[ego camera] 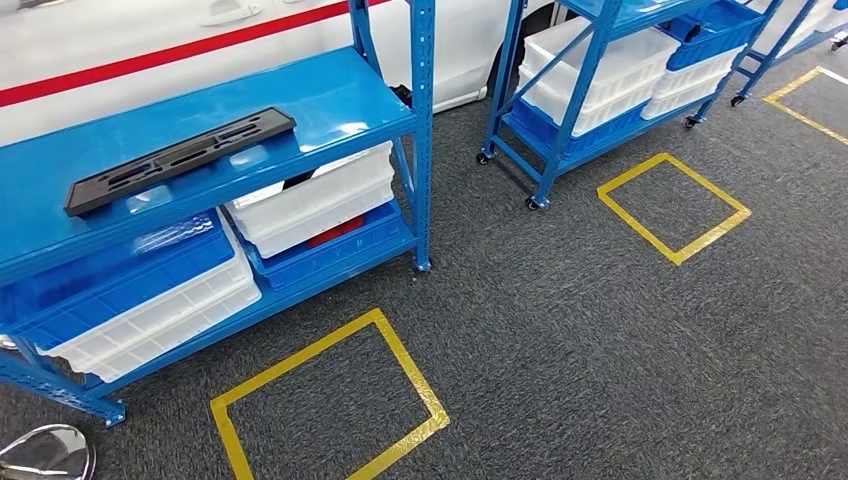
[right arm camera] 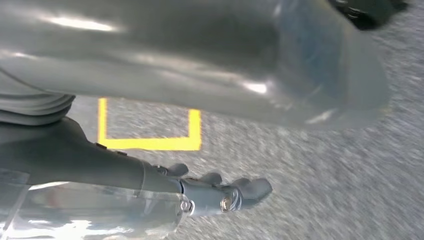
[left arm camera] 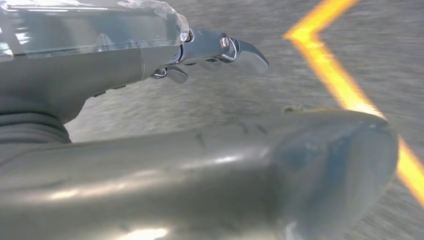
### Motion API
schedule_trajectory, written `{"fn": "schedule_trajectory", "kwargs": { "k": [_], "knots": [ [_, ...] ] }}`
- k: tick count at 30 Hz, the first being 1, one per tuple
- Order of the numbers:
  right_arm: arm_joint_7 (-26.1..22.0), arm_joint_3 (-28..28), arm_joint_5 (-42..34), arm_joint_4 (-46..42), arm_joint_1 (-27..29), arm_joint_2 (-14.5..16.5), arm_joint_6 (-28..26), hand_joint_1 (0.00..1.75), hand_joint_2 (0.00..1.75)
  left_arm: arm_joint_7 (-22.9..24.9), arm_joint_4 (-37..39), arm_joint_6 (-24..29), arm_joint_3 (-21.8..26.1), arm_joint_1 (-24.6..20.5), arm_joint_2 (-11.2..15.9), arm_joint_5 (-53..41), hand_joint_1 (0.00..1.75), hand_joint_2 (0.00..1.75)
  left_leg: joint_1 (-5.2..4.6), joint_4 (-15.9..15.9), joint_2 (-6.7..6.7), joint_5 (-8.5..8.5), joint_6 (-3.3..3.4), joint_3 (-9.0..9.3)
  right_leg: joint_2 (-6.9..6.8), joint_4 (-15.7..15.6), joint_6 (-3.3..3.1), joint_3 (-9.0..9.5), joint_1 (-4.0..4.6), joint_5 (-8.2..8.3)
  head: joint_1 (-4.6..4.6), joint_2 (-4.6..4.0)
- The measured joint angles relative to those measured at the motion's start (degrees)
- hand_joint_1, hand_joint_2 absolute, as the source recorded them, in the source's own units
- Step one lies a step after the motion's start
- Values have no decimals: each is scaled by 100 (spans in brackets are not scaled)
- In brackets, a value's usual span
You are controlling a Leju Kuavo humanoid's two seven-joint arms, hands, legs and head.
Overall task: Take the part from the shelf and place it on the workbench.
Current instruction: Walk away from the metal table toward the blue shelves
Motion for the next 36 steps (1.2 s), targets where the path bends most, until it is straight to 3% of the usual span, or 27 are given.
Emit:
{"fn": "schedule_trajectory", "kwargs": {
  "k": [2,4,5,6,7,9,10,11,13,15,17,19,21,22,23,24,26,28,29,30,31,33,34,35,36],
  "knots": [
    [109,0,-22,-3,90,-45,27,0,0,237,0,15,35,93,-2,-40,0,0,31,-47,-134,54,65,15,284,239,67,-86,-31,-197,0,0],
    [187,-3,-62,-2,209,-76,61,0,0,395,0,14,41,132,-2,-97,0,0,39,-56,-275,85,103,-6,612,918,107,-413,-61,-583,1,0],
    [221,-5,-85,-2,255,-81,72,0,0,449,0,14,41,141,-1,-123,0,0,37,-53,-350,90,108,-22,664,1302,117,-606,-68,-741,1,0],
    [245,-10,-108,-2,287,-85,76,0,0,494,0,14,41,156,1,-147,0,0,35,-49,-426,92,108,-29,678,1555,125,-738,-72,-795,2,0],
    [265,-18,-135,-2,306,-86,73,0,0,530,0,14,41,175,4,-168,0,0,37,-40,-507,92,103,-31,683,1596,131,-772,-78,-726,2,0],
    [284,-38,-190,-2,322,-85,52,0,0,557,0,14,40,205,9,-216,0,0,46,-11,-672,84,75,-26,753,1020,133,-522,-108,-310,2,0],
    [285,-52,-210,-1,331,-75,39,0,0,547,0,11,38,208,11,-238,0,0,47,7,-746,76,51,-34,876,619,134,-340,-130,-134,2,0],
    [286,-68,-222,1,338,-62,23,0,0,526,0,9,36,205,15,-261,0,0,44,28,-816,69,18,-49,980,304,126,-203,-141,-16,2,0],
    [286,-100,-238,5,336,-7,2,0,0,461,0,5,31,206,26,-292,0,0,41,43,-922,72,-58,-91,1080,80,91,-113,-132,12,1,0],
    [286,-125,-269,7,310,51,-9,0,0,394,0,-4,30,224,38,-307,0,0,54,39,-981,77,-136,-120,953,58,16,-109,-117,34,1,0],
    [281,-156,-312,7,305,98,-19,0,0,345,0,-23,29,233,49,-310,0,0,55,235,-744,-63,-191,-214,811,22,-80,-97,-120,46,0,0],
    [277,-189,-333,7,325,136,-25,0,0,322,0,-36,27,219,56,-310,0,0,52,900,-412,-443,-227,-519,647,9,-147,-97,-98,40,-1,0],
    [277,-214,-339,7,343,162,-26,0,0,313,0,-38,26,213,59,-310,0,0,58,1639,-318,-747,-253,-862,469,13,-168,-100,-68,29,-1,0],
    [277,-222,-343,7,345,170,-26,0,0,309,0,-38,26,220,60,-311,0,0,58,1760,-304,-745,-256,-911,385,15,-170,-98,-59,25,-1,0],
    [274,-227,-348,7,343,178,-30,0,0,303,0,-40,25,228,61,-320,0,0,57,1634,-284,-631,-251,-837,309,18,-168,-92,-54,20,-1,0],
    [261,-231,-361,7,339,187,-41,0,0,293,0,-48,23,235,63,-344,0,0,54,1289,-227,-439,-236,-649,239,20,-162,-81,-50,13,-1,0],
    [198,-259,-411,7,336,215,-104,0,0,259,0,-75,-14,227,73,-451,0,0,24,458,11,-121,-168,-215,109,30,-128,-51,-29,-11,0,0],
    [119,-311,-454,7,324,248,-178,0,0,236,0,-82,-85,206,86,-555,0,0,-15,83,126,-31,-87,-51,-1,36,-71,-26,-8,-31,0,0],
    [89,-332,-461,7,306,268,-203,0,0,227,0,-71,-113,202,94,-580,0,0,-29,71,68,-26,-54,-64,-52,32,-41,-14,-4,-32,0,0],
    [64,-344,-466,7,283,289,-224,0,0,208,0,-55,-128,206,102,-596,0,44,-19,52,7,-5,-25,-59,-79,27,-8,-1,-5,-36,-1,0],
    [34,-353,-473,7,263,309,-243,0,0,174,0,-39,-140,213,111,-616,0,87,-4,27,-51,21,6,-48,-2,52,27,3,-14,-66,1,0],
    [-44,-377,-488,7,254,347,-284,0,87,74,0,-8,-190,195,130,-656,0,175,35,-21,-171,82,70,-39,335,381,82,-131,-35,-311,1,0],
    [-86,-390,-485,8,260,361,-300,0,87,11,0,13,-222,170,137,-672,0,175,38,-26,-233,99,89,-56,524,718,95,-286,-51,-509,2,0],
    [-124,-399,-468,9,268,377,-311,0,87,-57,0,35,-248,136,144,-686,0,175,38,-24,-301,111,101,-75,622,1116,100,-478,-60,-705,2,0],
    [-157,-404,-440,10,274,391,-314,0,44,-138,-1,55,-272,101,151,-704,0,175,36,-21,-369,117,104,-87,659,1460,105,-646,-66,-825,2,0]
  ]
}}
